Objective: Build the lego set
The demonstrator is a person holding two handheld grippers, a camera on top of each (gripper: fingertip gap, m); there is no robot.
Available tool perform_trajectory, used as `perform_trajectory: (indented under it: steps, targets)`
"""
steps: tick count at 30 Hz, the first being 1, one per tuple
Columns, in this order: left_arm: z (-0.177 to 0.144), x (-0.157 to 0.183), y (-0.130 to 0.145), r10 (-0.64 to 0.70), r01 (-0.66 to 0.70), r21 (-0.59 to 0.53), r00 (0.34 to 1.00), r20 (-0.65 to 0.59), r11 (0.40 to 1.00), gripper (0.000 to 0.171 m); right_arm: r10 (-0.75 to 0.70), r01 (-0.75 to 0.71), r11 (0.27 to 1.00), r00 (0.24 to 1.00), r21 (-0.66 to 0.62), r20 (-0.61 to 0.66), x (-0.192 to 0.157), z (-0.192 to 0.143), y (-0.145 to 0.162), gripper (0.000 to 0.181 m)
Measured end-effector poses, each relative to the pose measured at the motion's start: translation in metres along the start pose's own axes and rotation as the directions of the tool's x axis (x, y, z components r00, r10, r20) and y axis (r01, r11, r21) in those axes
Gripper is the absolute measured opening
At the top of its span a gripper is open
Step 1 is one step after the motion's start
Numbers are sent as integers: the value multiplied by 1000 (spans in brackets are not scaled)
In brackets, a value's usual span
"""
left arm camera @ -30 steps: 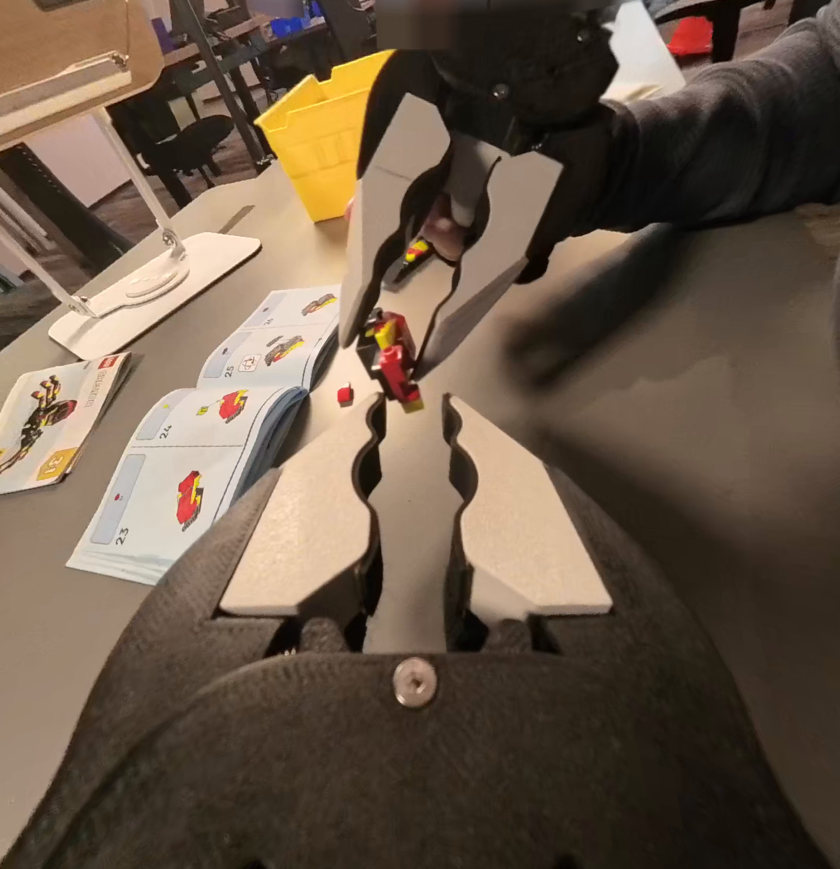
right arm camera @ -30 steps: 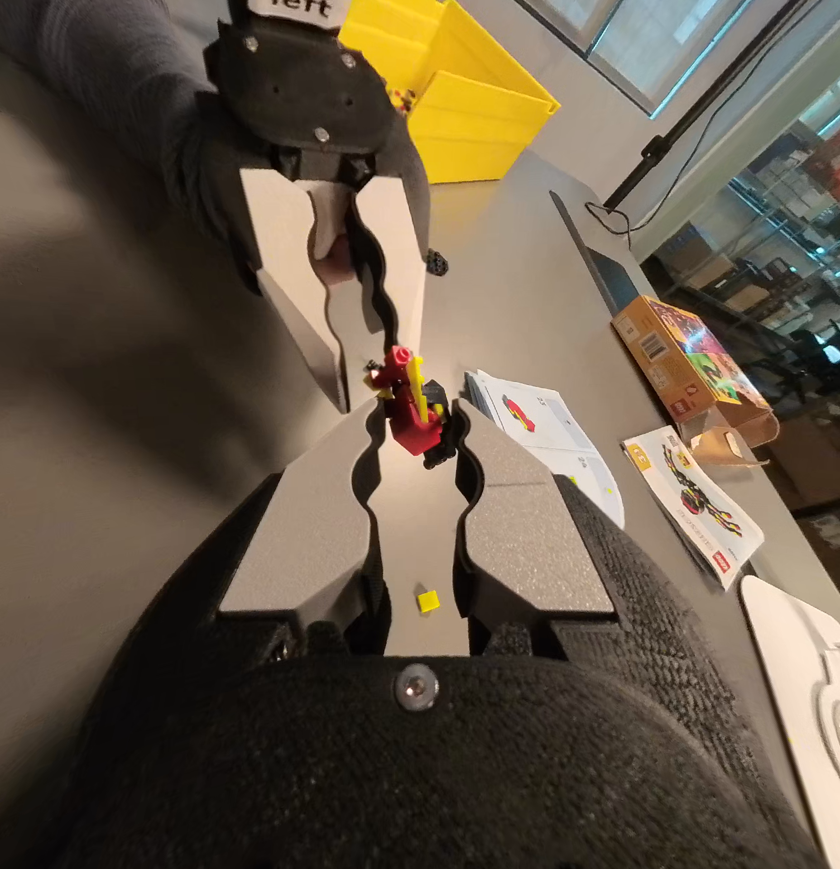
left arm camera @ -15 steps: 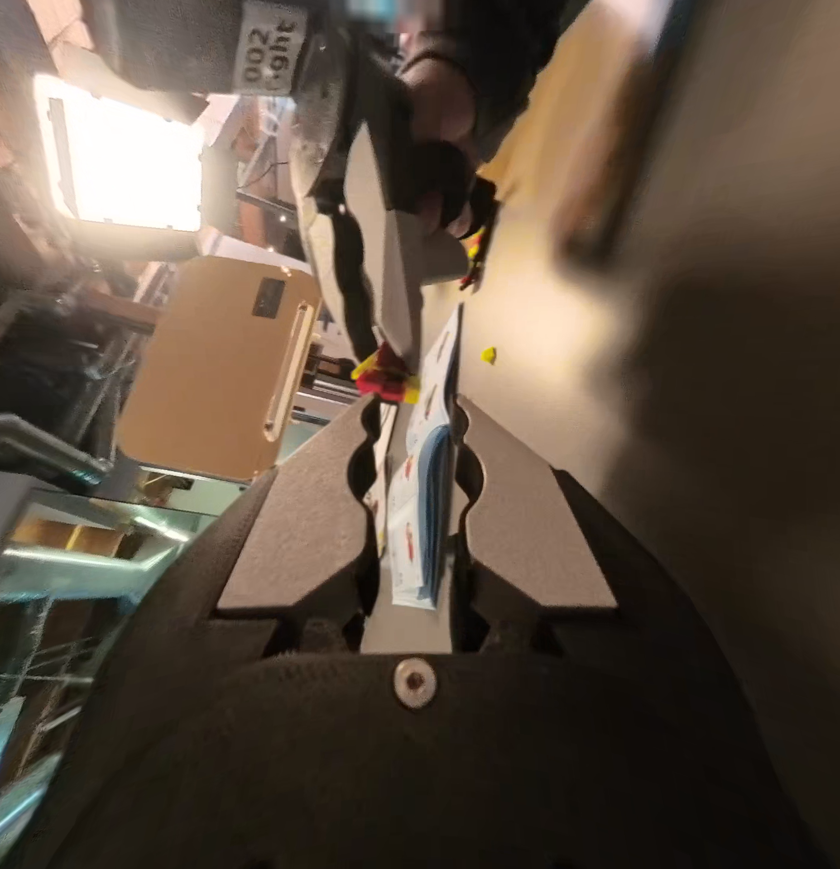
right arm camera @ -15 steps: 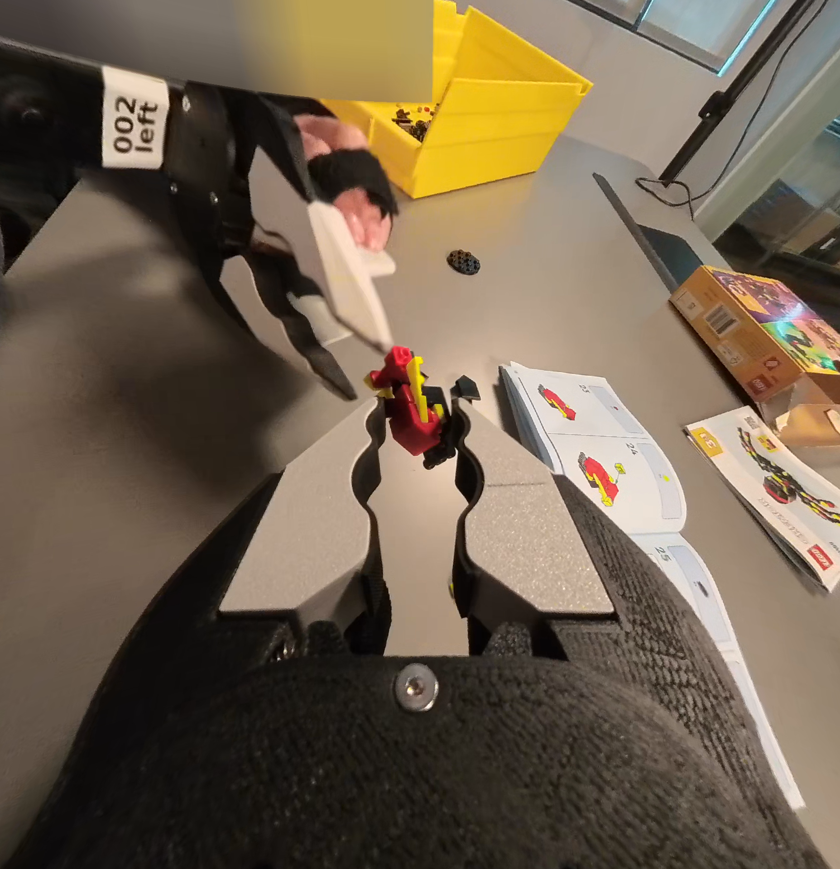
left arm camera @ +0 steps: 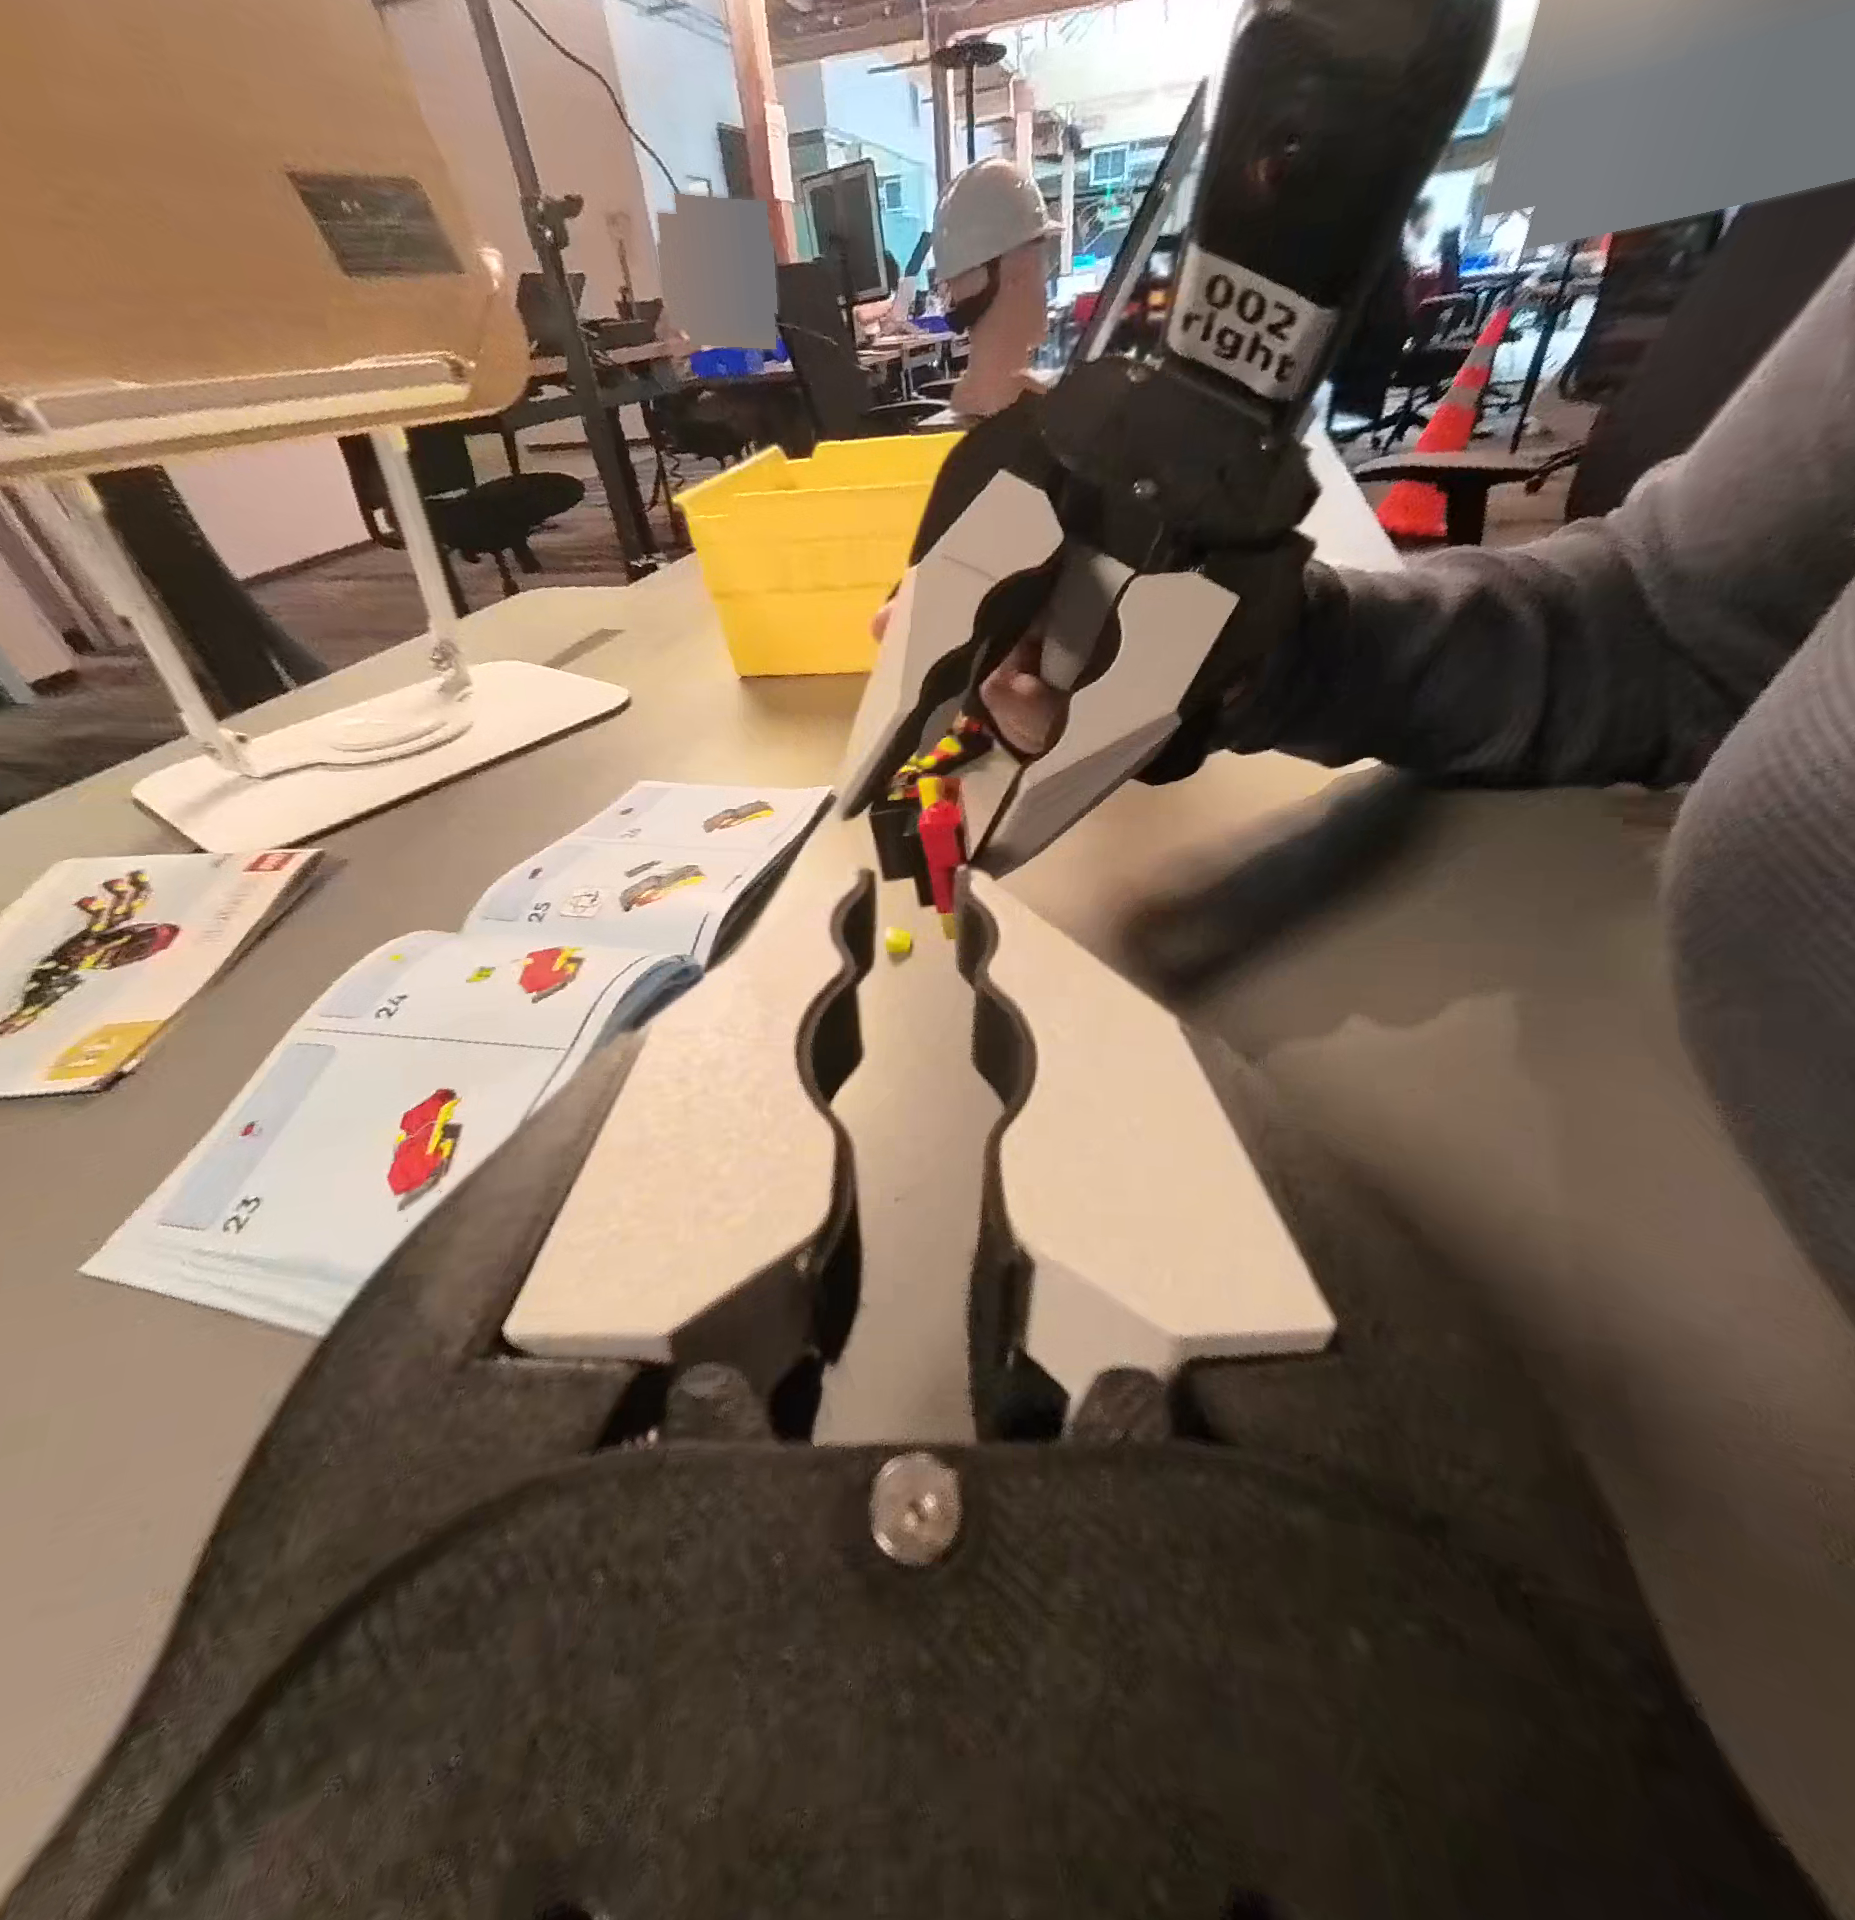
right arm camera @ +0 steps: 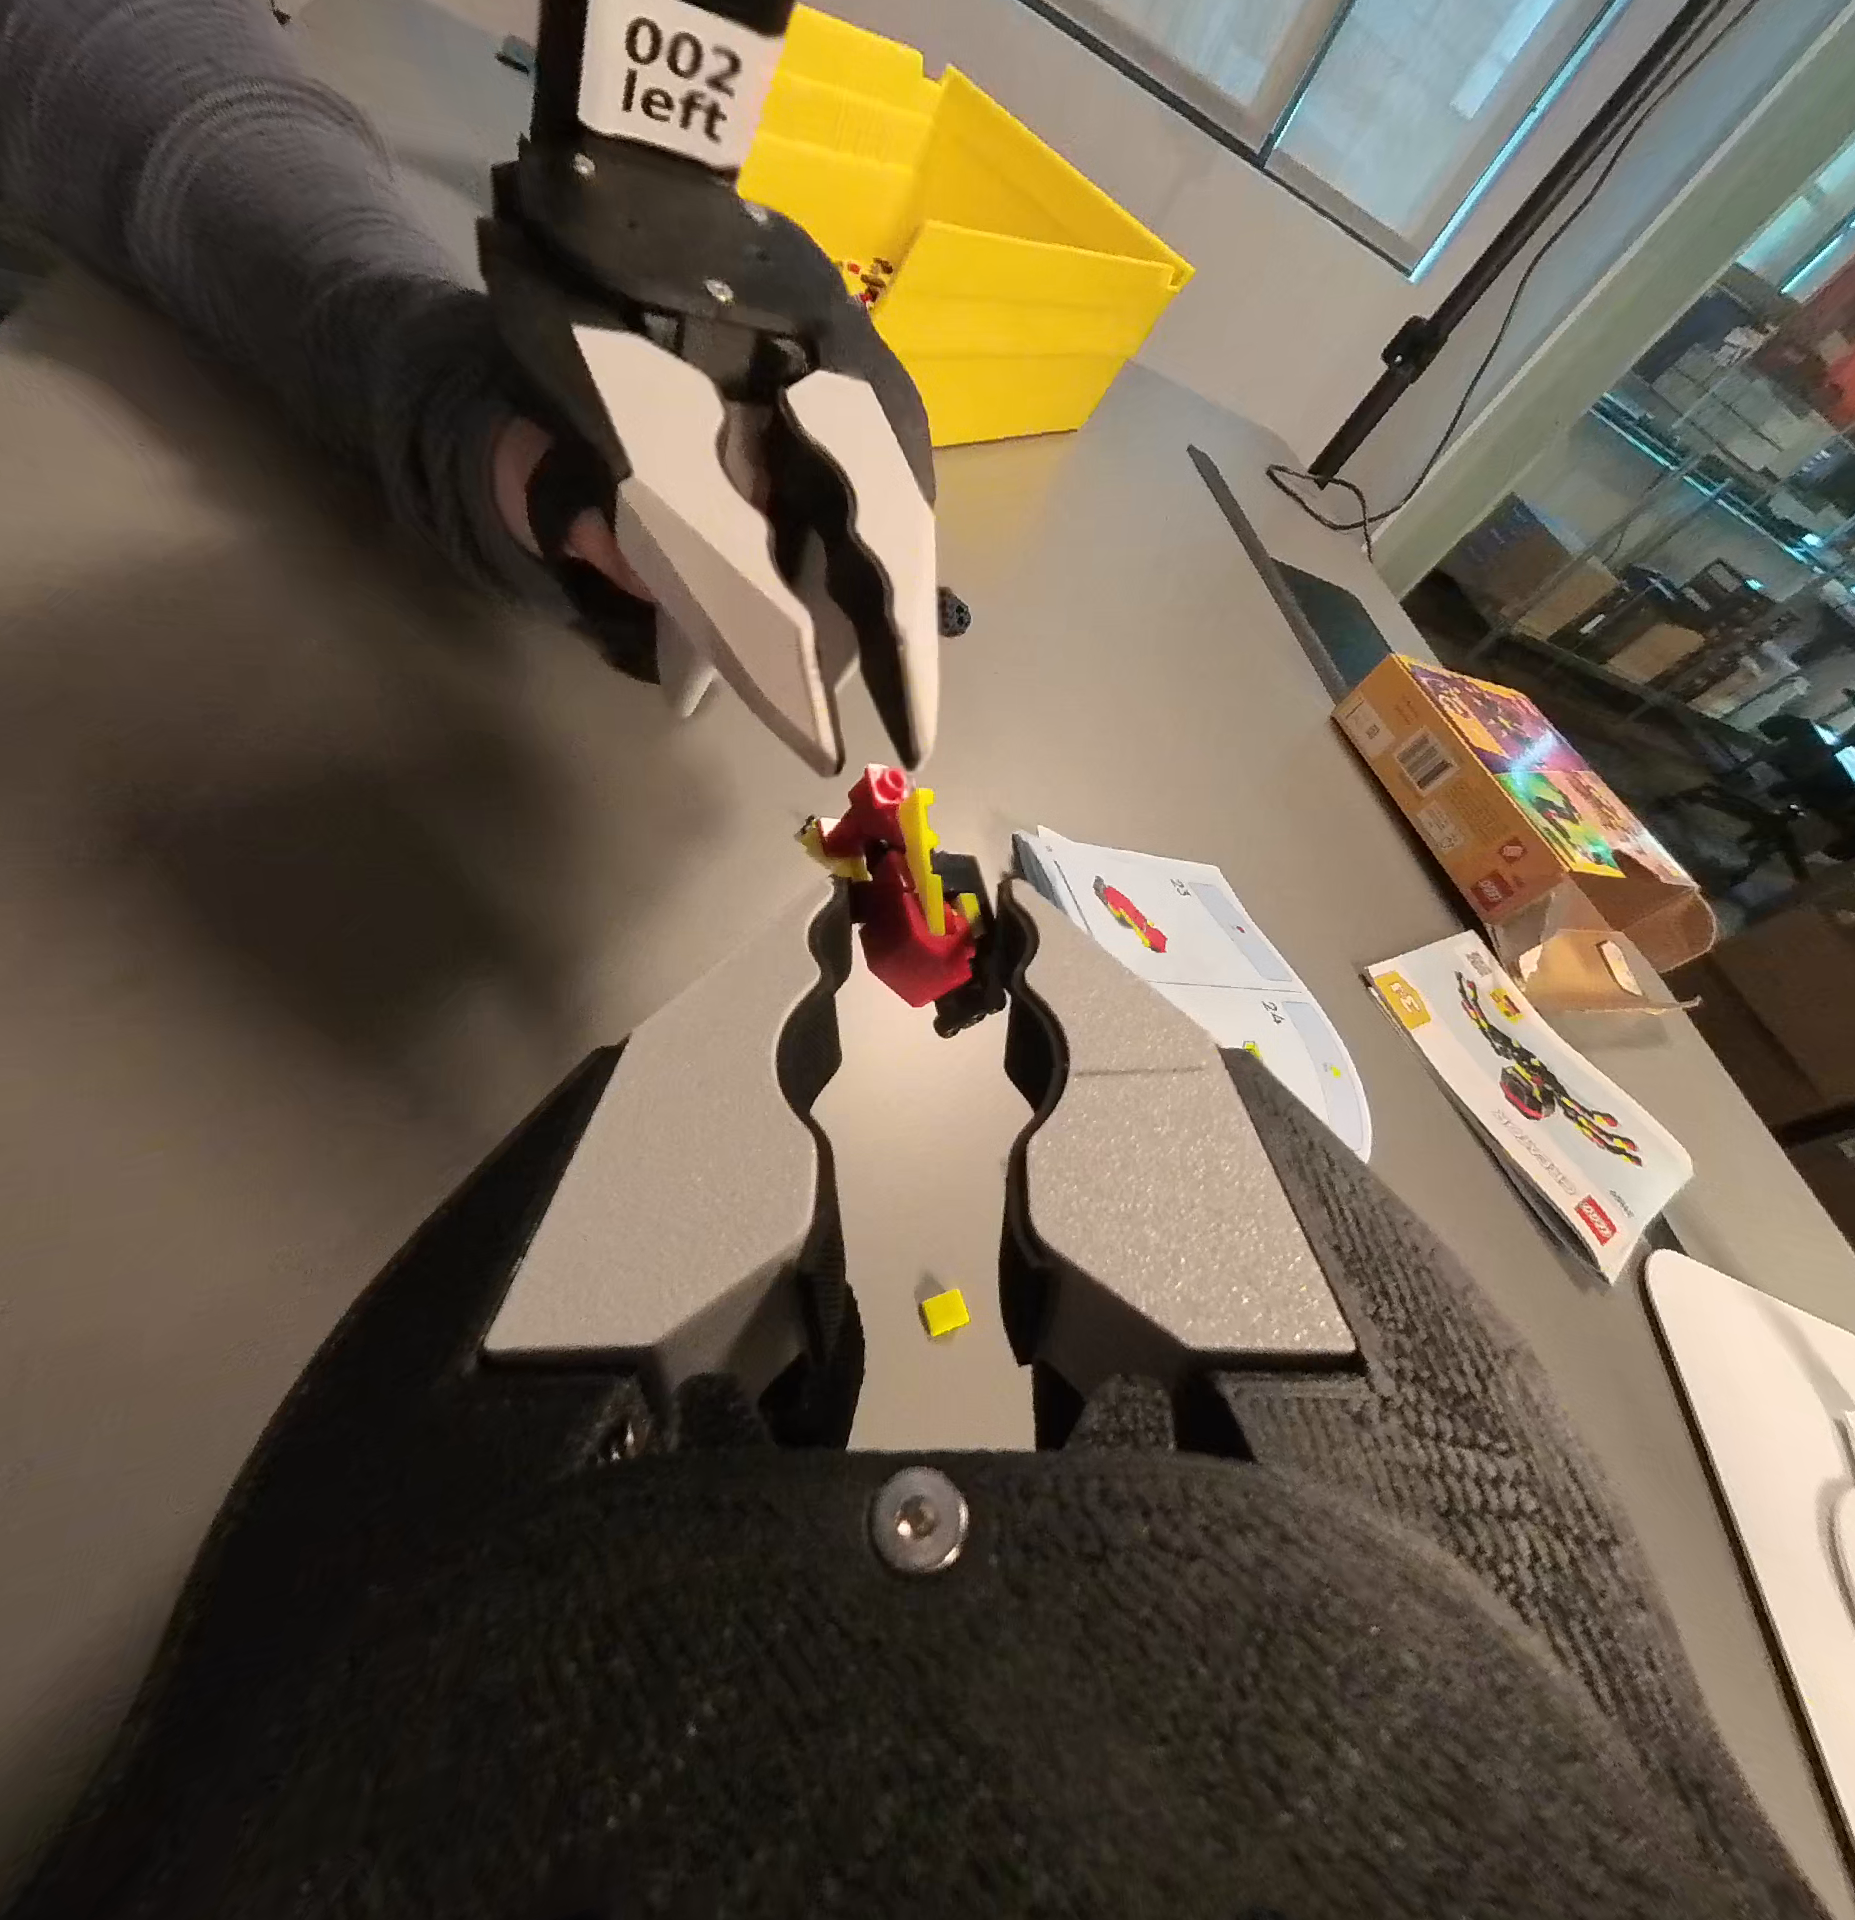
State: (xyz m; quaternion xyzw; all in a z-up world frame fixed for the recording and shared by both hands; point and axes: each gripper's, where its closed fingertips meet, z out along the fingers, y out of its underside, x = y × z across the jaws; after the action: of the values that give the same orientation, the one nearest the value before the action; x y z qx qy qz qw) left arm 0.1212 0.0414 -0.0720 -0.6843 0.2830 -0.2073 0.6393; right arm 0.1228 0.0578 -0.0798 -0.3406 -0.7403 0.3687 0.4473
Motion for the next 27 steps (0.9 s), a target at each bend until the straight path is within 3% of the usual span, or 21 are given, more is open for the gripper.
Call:
perform_trajectory:
  steps: [27]
  targets:
    - [5, 9, 3, -102, 100, -31, 989, -103, 995, 8, -52, 52, 998, 999, 42, -2, -5, 0, -9, 25]
